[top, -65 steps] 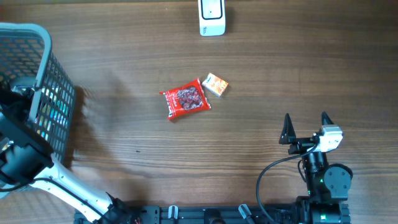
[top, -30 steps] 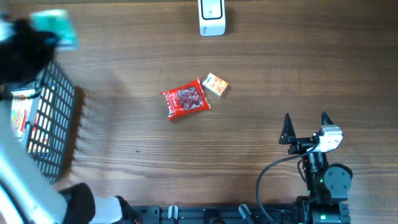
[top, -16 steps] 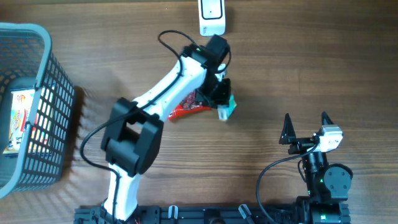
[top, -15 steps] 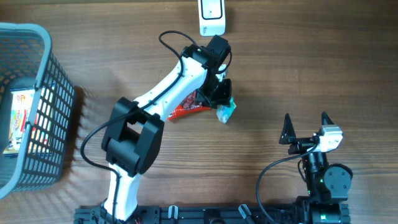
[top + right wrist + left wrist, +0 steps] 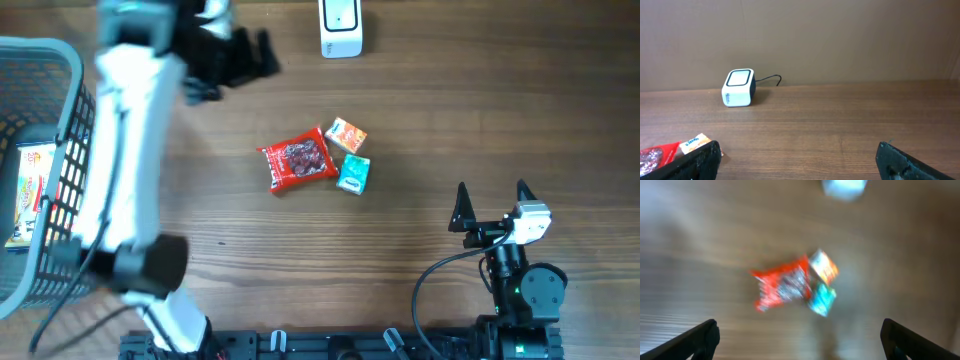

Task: Scan the item barcode
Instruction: 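Take a small teal box from the basket and place it on the table, then grasp the yellow wet-wipe pack in the basket with the left gripper, then place the wet-wipe pack on the table below the red bag, then reach the right gripper to the wet-wipe pack and grasp it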

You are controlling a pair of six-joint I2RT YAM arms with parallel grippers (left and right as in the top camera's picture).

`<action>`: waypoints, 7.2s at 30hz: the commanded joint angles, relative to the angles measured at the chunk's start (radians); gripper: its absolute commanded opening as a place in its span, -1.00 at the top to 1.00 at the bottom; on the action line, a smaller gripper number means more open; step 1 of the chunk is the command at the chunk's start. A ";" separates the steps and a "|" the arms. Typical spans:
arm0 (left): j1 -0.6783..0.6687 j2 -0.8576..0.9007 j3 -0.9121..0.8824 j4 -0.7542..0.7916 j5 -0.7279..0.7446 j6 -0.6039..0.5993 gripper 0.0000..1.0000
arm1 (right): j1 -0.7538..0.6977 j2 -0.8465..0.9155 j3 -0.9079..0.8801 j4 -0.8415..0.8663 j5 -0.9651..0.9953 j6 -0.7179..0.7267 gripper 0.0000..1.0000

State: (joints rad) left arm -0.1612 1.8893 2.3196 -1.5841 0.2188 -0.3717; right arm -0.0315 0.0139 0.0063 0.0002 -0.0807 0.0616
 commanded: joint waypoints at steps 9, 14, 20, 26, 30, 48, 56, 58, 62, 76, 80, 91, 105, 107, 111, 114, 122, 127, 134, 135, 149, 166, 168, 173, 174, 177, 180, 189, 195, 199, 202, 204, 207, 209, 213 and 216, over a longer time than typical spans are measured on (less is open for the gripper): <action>0.810 -0.150 0.015 -0.032 -0.493 -0.220 -1.00 | 0.002 -0.005 -0.001 0.002 0.006 -0.002 -0.99; 0.986 -0.026 -0.156 -0.063 -0.420 -0.220 -1.00 | 0.002 -0.005 -0.001 0.002 0.006 -0.002 -0.99; 1.037 0.024 -0.521 0.124 -0.409 -0.220 -1.00 | 0.002 -0.005 -0.001 0.002 0.006 -0.002 -0.99; 1.036 0.024 -0.804 0.421 -0.406 -0.220 -1.00 | 0.002 -0.005 -0.001 0.002 0.006 -0.002 -0.99; 1.036 0.024 -0.943 0.620 -0.304 -0.220 -1.00 | 0.002 -0.005 -0.001 0.002 0.006 -0.003 -0.99; 1.036 -0.031 -1.041 0.904 -0.029 -0.181 0.92 | 0.002 -0.005 -0.001 0.002 0.006 -0.003 -1.00; 1.036 -0.597 -0.948 1.009 0.180 -0.153 0.92 | 0.002 -0.005 -0.001 0.002 0.006 -0.003 -0.99; 1.036 -0.789 -0.944 1.107 0.177 -0.177 0.92 | 0.002 -0.005 -0.001 0.002 0.006 -0.003 -0.99; 0.981 -1.039 -0.944 1.228 0.201 -0.404 0.92 | 0.002 -0.005 -0.001 0.002 0.006 -0.003 -1.00; 0.004 -0.612 -1.009 0.930 0.210 -0.308 0.92 | 0.002 -0.005 -0.001 0.002 0.006 -0.002 -0.99; -0.027 -0.560 -0.957 0.822 -0.034 -0.233 0.91 | 0.002 -0.005 -0.001 0.002 0.006 -0.002 -0.99; -0.034 -0.444 -1.072 0.240 -0.306 -0.370 -0.01 | 0.002 -0.005 -0.001 0.002 0.006 -0.002 -0.99; -0.204 -0.367 -1.630 0.878 -0.118 -0.546 0.40 | 0.002 -0.005 -0.001 0.002 0.006 -0.002 -0.99; -0.206 -0.363 -1.630 0.895 -0.118 -0.550 0.39 | 0.002 -0.005 -0.001 0.002 0.006 -0.003 -0.99; -0.220 -0.355 -1.630 1.139 0.083 -0.558 0.46 | 0.002 -0.005 -0.001 0.002 0.006 -0.003 -0.99; -0.334 -0.264 -1.630 1.315 0.077 -0.672 0.47 | 0.002 -0.005 -0.001 0.002 0.006 -0.002 -0.99; -0.424 -0.165 -1.453 1.420 0.083 -0.581 0.31 | 0.002 -0.005 -0.001 0.002 0.006 -0.002 -1.00; -0.316 -0.206 -0.996 0.786 -0.064 -0.338 0.26 | 0.002 -0.005 -0.001 0.002 0.006 -0.003 -0.99; -0.102 -0.324 -0.795 0.333 -0.335 -0.279 -1.00 | 0.002 -0.005 -0.001 0.002 0.006 -0.002 -0.99; -0.081 -0.322 -0.795 0.323 -0.336 -0.278 -1.00 | 0.002 -0.005 -0.001 0.002 0.006 -0.002 -0.99; 0.027 -0.308 -0.900 0.336 -0.444 -0.376 -1.00 | 0.002 -0.005 -0.001 0.180 -0.467 0.613 -0.99; 0.072 -0.227 -0.900 0.447 -0.297 -0.365 -1.00 | 0.136 0.983 1.168 -0.926 -0.719 -0.045 -0.99; 0.072 -0.205 -0.900 0.452 -0.274 -0.365 -1.00 | 0.283 1.094 1.171 -0.931 -0.752 -0.060 -0.99; 0.088 -0.127 -0.901 0.485 -0.223 -0.365 -1.00 | 0.694 1.482 1.171 -0.626 -0.718 0.343 -0.99; 0.087 -0.124 -0.901 0.485 -0.223 -0.365 -1.00 | 0.717 1.521 1.171 -0.603 -0.709 0.339 -0.99; 0.087 -0.110 -0.901 0.478 -0.219 -0.322 -0.98 | 0.805 1.616 1.171 -0.599 -0.460 0.370 -1.00; 0.088 -0.106 -0.914 0.481 -0.220 -0.312 -0.99 | 0.872 1.640 1.171 -0.600 -0.261 0.416 -1.00; 0.173 -0.104 -0.916 0.553 -0.224 -0.347 -1.00 | 1.112 1.686 1.171 -0.394 0.178 0.386 -0.99; 0.177 -0.102 -0.916 0.565 -0.296 -0.347 -1.00 | 1.119 1.789 1.189 -0.357 0.283 0.269 -0.99; 0.177 -0.085 -0.916 0.564 -0.307 -0.346 -1.00 | 1.120 1.836 1.222 -0.359 0.328 0.289 -0.99; 0.177 -0.062 -0.916 0.567 -0.306 -0.347 -1.00 | 1.121 1.897 1.227 -0.368 0.319 0.289 -0.99; 0.177 -0.051 -0.916 0.568 -0.306 -0.347 -1.00 | 1.125 1.947 1.289 -0.453 0.320 0.291 -0.99; 0.177 -0.051 -0.916 0.567 -0.306 -0.347 -1.00 | 1.127 2.004 1.359 -0.581 0.288 0.347 -1.00; 0.176 -0.051 -0.916 0.567 -0.305 -0.347 -1.00 | 1.123 2.012 1.361 -0.631 0.346 0.411 -0.99; 0.176 -0.051 -0.916 0.568 -0.306 -0.346 -1.00 | 1.083 2.011 1.413 -0.778 0.374 0.546 -0.99; 0.176 -0.051 -0.916 0.568 -0.306 -0.347 -1.00 | 1.048 2.012 1.415 -0.806 0.335 0.539 -1.00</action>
State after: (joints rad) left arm 0.0105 1.8236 1.4097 -1.0161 -0.0776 -0.7086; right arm 1.0451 2.0060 1.3941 -0.7853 0.2554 0.5648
